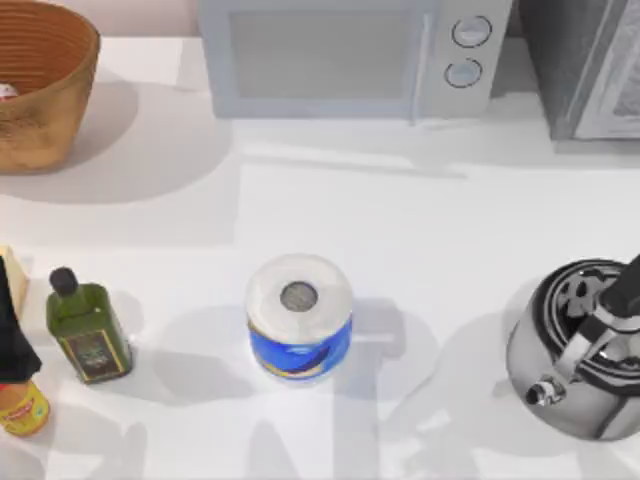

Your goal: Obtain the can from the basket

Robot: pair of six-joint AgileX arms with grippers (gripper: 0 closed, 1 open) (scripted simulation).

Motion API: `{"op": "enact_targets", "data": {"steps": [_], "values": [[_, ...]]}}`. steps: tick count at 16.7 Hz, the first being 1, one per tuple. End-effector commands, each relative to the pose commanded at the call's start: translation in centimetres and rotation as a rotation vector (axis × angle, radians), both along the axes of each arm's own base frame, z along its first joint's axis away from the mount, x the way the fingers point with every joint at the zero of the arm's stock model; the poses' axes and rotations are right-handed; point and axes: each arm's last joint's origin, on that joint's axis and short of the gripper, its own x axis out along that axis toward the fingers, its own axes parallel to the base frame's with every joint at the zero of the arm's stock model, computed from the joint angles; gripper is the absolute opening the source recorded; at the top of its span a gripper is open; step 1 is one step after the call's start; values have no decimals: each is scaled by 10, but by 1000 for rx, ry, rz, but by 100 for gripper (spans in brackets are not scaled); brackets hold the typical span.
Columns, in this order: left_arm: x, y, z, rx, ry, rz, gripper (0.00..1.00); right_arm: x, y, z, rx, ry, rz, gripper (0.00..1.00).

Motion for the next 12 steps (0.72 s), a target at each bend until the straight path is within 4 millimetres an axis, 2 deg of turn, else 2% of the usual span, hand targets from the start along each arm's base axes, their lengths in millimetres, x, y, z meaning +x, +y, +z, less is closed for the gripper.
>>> {"op": "enact_targets", "data": {"steps": [3, 6, 9, 12], "values": [[0, 0, 1, 0, 7, 4, 100, 0, 0, 0, 0, 0, 0, 100], [2, 3, 14, 3, 63, 31, 100, 0, 0, 0, 0, 0, 0, 100], [10, 6, 42, 9, 163, 63, 100, 0, 0, 0, 0, 0, 0, 100], [29, 11, 80, 17, 289, 85, 100, 0, 0, 0, 0, 0, 0, 100]]}}
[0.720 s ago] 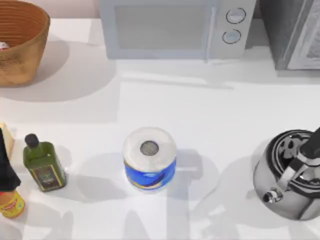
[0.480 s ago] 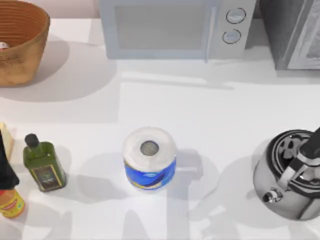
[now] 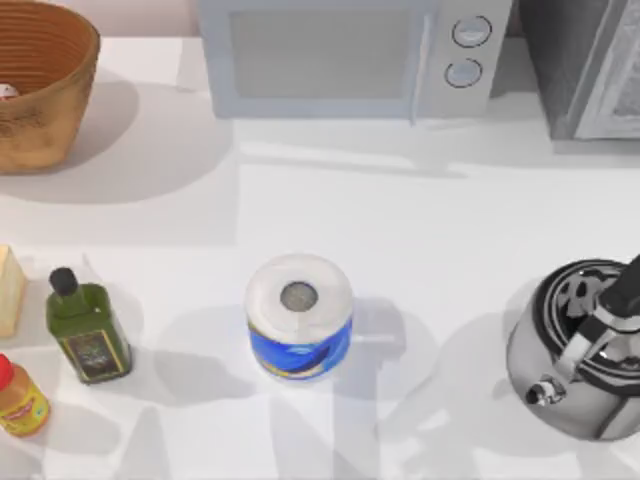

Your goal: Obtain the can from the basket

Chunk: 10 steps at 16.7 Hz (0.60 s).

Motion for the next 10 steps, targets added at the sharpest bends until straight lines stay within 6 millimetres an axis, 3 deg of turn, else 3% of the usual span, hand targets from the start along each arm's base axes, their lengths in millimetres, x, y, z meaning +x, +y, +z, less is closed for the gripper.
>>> {"op": "enact_targets", "data": {"steps": [3, 6, 10], "values": [[37, 7, 39, 2, 144, 8, 100, 0, 0, 0, 0, 0, 0, 100], [91, 16, 69, -1, 297, 4, 100, 0, 0, 0, 0, 0, 0, 100], [179, 33, 81, -15, 499, -17, 100, 0, 0, 0, 0, 0, 0, 100]]}}
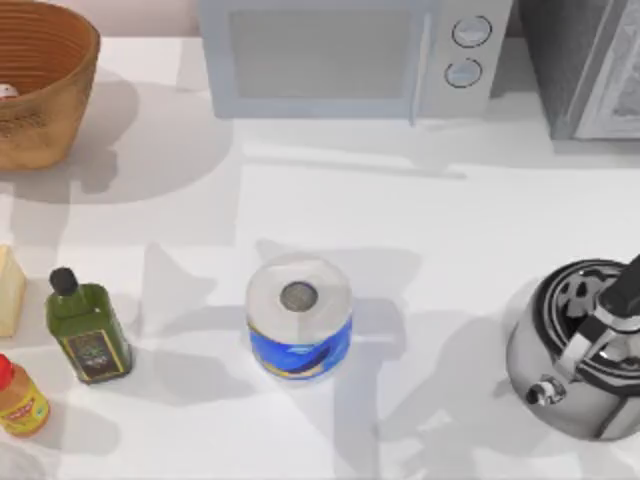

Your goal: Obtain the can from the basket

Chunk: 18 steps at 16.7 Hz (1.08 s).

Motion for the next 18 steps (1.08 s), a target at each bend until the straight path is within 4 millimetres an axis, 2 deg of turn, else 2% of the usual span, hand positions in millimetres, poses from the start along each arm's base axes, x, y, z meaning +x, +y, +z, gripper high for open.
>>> {"op": "enact_targets", "data": {"steps": [2, 5, 9, 11, 14, 18], "values": [[44, 9, -8, -13, 96, -11, 100, 0, 0, 0, 0, 0, 0, 100], [103, 22, -34, -36, 225, -29, 100, 0, 0, 0, 0, 0, 0, 100], [159, 36, -81, -68, 364, -49, 100, 0, 0, 0, 0, 0, 0, 100], [176, 41, -104, -82, 415, -57, 100, 0, 0, 0, 0, 0, 0, 100], [191, 45, -128, -96, 464, -63, 100, 0, 0, 0, 0, 0, 0, 100], [194, 47, -135, -100, 477, -65, 100, 0, 0, 0, 0, 0, 0, 100]]}}
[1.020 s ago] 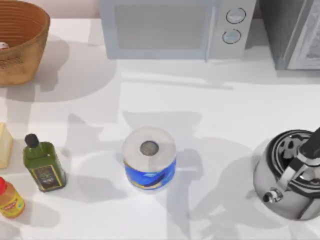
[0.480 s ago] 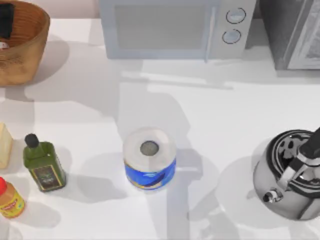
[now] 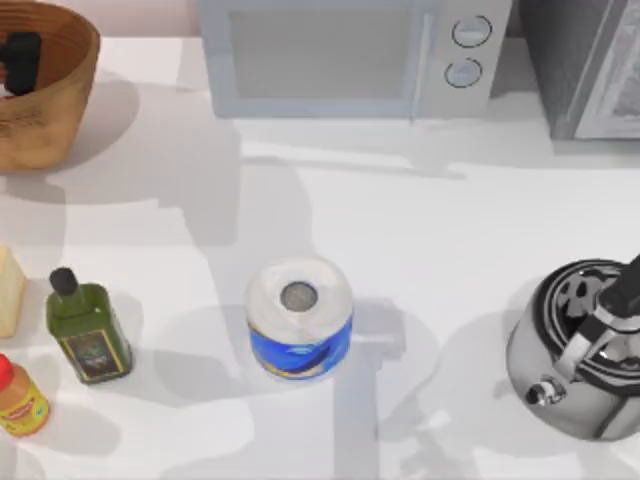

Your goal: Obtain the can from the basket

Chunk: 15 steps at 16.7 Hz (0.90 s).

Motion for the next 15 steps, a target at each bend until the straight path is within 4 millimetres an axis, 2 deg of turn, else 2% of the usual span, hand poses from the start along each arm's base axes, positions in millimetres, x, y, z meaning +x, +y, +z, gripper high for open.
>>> {"op": "enact_targets", "data": {"steps": [3, 5, 11, 15], "values": [[1, -3, 0, 1, -1, -6, 100, 0, 0, 0, 0, 0, 0, 100], [3, -2, -6, 0, 0, -2, 100, 0, 0, 0, 0, 0, 0, 100], [18, -3, -56, 0, 0, 0, 100, 0, 0, 0, 0, 0, 0, 100], [18, -3, -57, 0, 0, 0, 100, 0, 0, 0, 0, 0, 0, 100]]}}
